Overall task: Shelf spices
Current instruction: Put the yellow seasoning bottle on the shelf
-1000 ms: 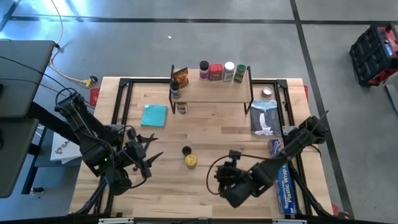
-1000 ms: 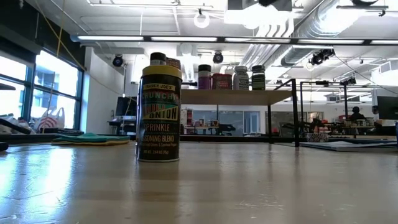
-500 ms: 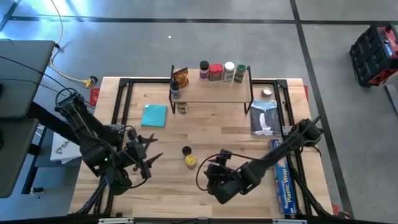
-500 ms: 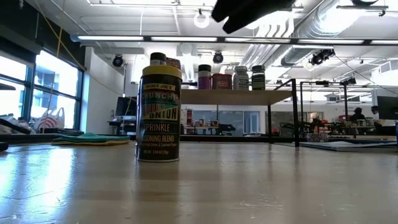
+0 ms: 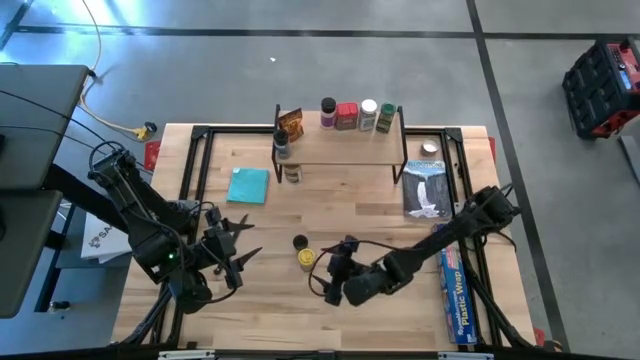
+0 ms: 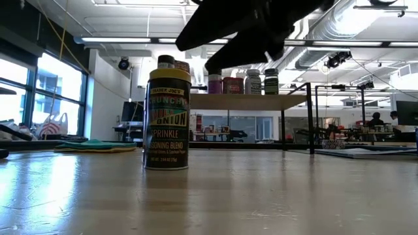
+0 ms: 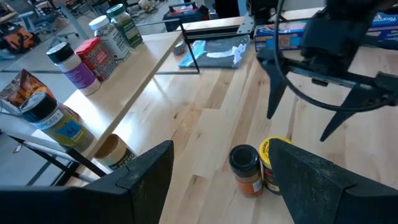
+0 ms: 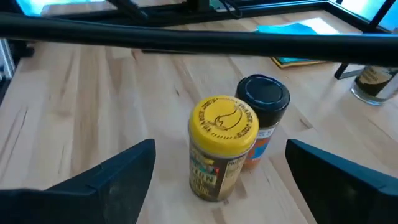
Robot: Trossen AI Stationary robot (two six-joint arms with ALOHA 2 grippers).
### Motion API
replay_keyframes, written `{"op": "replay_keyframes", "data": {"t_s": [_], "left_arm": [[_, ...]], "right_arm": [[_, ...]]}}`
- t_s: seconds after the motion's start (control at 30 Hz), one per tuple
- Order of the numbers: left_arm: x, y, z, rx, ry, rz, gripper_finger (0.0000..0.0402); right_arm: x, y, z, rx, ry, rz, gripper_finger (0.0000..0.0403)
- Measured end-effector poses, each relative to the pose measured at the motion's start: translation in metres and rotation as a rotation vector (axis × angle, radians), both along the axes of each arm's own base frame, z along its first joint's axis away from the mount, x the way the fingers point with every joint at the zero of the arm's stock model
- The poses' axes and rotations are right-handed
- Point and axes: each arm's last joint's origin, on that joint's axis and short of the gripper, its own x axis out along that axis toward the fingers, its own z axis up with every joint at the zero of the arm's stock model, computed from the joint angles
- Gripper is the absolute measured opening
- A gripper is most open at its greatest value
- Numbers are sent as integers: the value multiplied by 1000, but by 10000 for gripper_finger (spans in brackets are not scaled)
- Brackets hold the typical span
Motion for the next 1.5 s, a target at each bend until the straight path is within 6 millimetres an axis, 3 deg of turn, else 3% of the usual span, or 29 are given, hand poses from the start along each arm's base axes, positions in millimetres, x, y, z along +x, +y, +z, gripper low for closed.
{"op": "replay_keyframes", "data": {"t_s": [0.33, 0.87, 1.03, 1.3, 1.5], "left_arm": [[0, 0, 0, -5, -4, 0, 259], [1, 0, 0, -11, -9, 6, 259], [1, 0, 0, -11, -9, 6, 259], [1, 0, 0, -12, -9, 6, 259], [1, 0, 0, -12, -8, 5, 259]], "right_arm": [[22, -37, 4, 137, -2, 46, 355], [32, -35, -18, 119, 3, 75, 351], [32, -36, -18, 116, 2, 57, 314], [32, -36, -18, 123, 1, 53, 211], [29, -36, -8, 128, -2, 53, 203]]}}
